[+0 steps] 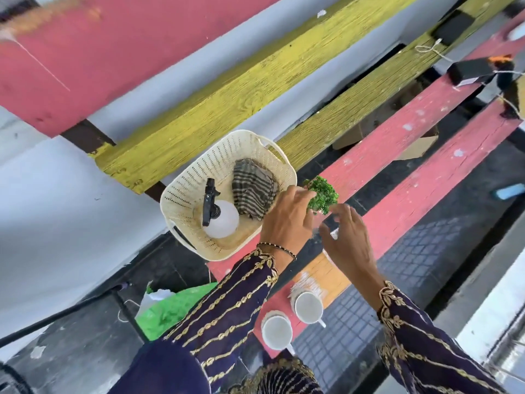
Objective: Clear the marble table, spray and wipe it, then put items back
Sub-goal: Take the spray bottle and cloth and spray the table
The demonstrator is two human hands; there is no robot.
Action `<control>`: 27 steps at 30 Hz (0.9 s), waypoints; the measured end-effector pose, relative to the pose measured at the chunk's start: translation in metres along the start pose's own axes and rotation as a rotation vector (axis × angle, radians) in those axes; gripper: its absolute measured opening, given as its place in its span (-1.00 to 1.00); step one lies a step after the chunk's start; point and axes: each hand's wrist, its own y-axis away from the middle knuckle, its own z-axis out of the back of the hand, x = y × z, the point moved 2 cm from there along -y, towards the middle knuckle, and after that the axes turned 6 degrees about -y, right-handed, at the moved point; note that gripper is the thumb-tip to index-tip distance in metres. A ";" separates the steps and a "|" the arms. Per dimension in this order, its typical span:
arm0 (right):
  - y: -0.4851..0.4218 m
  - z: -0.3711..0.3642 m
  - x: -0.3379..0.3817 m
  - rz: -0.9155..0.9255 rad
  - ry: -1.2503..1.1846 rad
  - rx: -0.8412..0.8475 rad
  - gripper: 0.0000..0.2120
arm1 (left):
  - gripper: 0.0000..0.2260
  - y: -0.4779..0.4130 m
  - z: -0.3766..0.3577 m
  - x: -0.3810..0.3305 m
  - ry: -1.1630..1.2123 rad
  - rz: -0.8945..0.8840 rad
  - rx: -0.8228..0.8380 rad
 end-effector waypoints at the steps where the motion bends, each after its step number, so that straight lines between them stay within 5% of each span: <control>1: 0.000 -0.005 0.018 0.051 -0.026 0.011 -0.69 | -0.67 0.009 0.013 0.006 0.011 0.019 -0.046; 6: -0.004 -0.040 0.103 0.289 -0.107 0.043 -0.68 | -0.77 0.045 0.067 0.055 0.008 0.127 -0.225; 11: -0.020 -0.102 0.150 0.237 -0.128 0.347 0.06 | -0.79 0.079 0.099 0.116 -0.002 0.258 -0.294; 13: -0.028 -0.122 0.159 0.222 -0.140 0.408 0.15 | -0.79 0.091 0.105 0.136 0.033 0.308 -0.298; 19: -0.040 -0.148 0.160 0.242 -0.143 0.235 -0.39 | -0.81 0.109 0.104 0.164 0.140 0.382 -0.276; 27: -0.032 -0.074 0.161 0.283 -0.390 0.018 -0.50 | -0.76 0.066 0.072 0.158 0.262 0.412 -0.287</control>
